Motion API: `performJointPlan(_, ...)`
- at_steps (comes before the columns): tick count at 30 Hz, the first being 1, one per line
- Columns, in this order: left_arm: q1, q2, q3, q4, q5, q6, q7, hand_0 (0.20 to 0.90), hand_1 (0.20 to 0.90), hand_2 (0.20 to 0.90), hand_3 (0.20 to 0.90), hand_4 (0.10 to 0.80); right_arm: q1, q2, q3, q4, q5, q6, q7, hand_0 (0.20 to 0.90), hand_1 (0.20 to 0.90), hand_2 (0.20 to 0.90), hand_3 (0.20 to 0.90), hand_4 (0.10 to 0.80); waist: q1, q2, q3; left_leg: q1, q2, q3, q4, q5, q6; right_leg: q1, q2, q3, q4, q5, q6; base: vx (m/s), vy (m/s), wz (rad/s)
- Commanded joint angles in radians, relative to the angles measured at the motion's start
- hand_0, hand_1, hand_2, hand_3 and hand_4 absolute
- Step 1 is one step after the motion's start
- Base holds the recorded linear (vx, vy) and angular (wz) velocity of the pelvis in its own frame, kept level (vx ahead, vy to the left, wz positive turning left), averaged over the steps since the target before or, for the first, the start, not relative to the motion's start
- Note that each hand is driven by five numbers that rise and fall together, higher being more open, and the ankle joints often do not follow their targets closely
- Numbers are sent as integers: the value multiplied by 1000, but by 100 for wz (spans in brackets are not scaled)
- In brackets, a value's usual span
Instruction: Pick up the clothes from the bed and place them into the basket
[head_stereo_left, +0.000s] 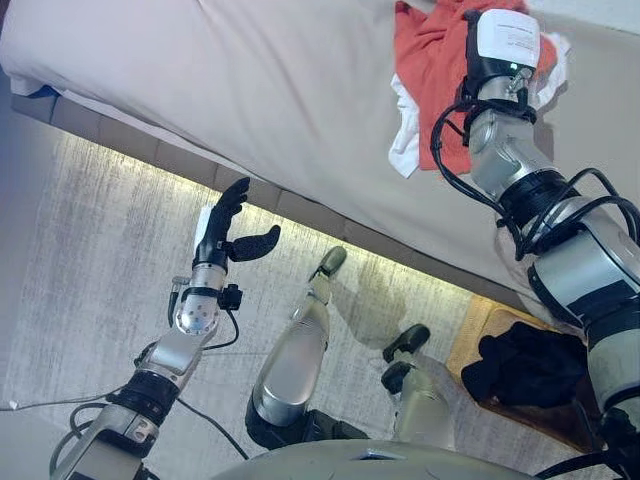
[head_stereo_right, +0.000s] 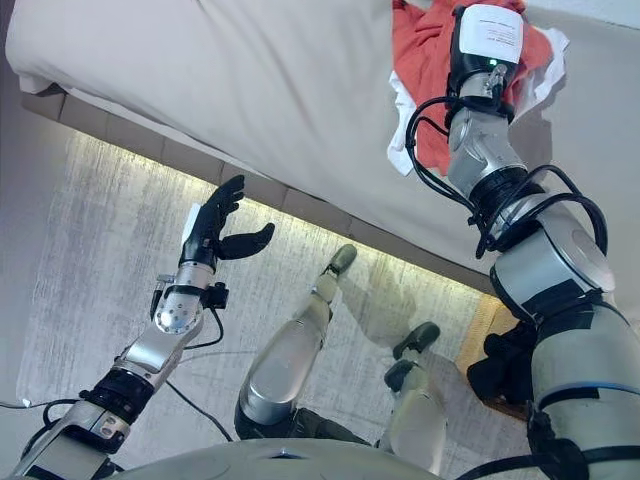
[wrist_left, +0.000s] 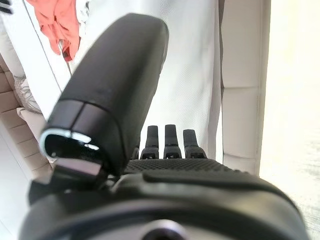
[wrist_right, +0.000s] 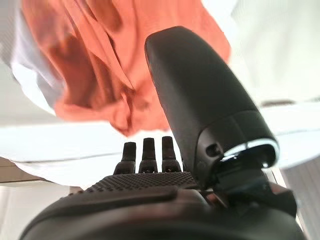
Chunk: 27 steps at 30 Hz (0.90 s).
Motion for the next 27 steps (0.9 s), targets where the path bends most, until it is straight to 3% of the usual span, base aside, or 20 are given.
performJointPlan(1,36,60,-5,-131,-21,-121,67,900,900,900,900,800,-186,-62,118,4,-89,48,-7,900,900,900,900,800,-2,-15,-12,-91,-10,24,130,-129,97,-109,-17,27,166,-21,-45,-41,51,-5)
performJointPlan(9,77,75,11,-183,-75,-146,49,900,900,900,900,800,-234,-71,144,109,-75,65,59,900,900,900,900,800,15,31,-12,-257,-51,15,339,-194,124,-294,-44,48,419,-102,-87,-27,62,-2)
performJointPlan(18,130,89,45,-216,-96,-164,22,900,900,900,900,800,-238,-89,107,155,8,41,76,900,900,900,900,800,36,55,-12,-337,-82,8,445,-222,140,-364,-46,60,547,-158,-114,3,3,7)
performJointPlan(19,134,91,47,-221,-97,-164,20,900,900,900,900,800,-239,-91,98,160,24,35,68,785,785,785,765,665,38,57,-12,-343,-85,6,451,-221,140,-368,-46,60,553,-159,-115,13,-41,9)
performJointPlan(20,142,94,50,-221,-98,-173,14,900,900,900,900,800,-244,-93,86,161,42,23,51,526,526,526,464,364,41,60,-12,-347,-87,3,456,-220,142,-373,-47,61,562,-164,-117,14,-37,10)
performJointPlan(21,145,92,51,-223,-94,-173,12,900,900,900,900,800,-244,-93,85,161,50,15,39,333,333,333,238,138,42,61,-12,-348,-88,2,456,-219,141,-373,-46,61,564,-165,-118,18,-13,10)
performJointPlan(22,150,90,53,-225,-92,-174,11,900,900,900,900,800,-249,-90,77,155,48,7,32,300,300,300,200,100,43,64,-12,-346,-89,2,457,-218,141,-372,-45,63,567,-170,-119,15,12,8)
performJointPlan(27,164,88,58,-230,-96,-179,20,900,900,900,900,800,-260,-95,63,137,78,-10,-30,300,300,300,200,100,43,69,-12,-344,-90,11,454,-214,143,-371,-42,69,572,-178,-124,1,4,-1)
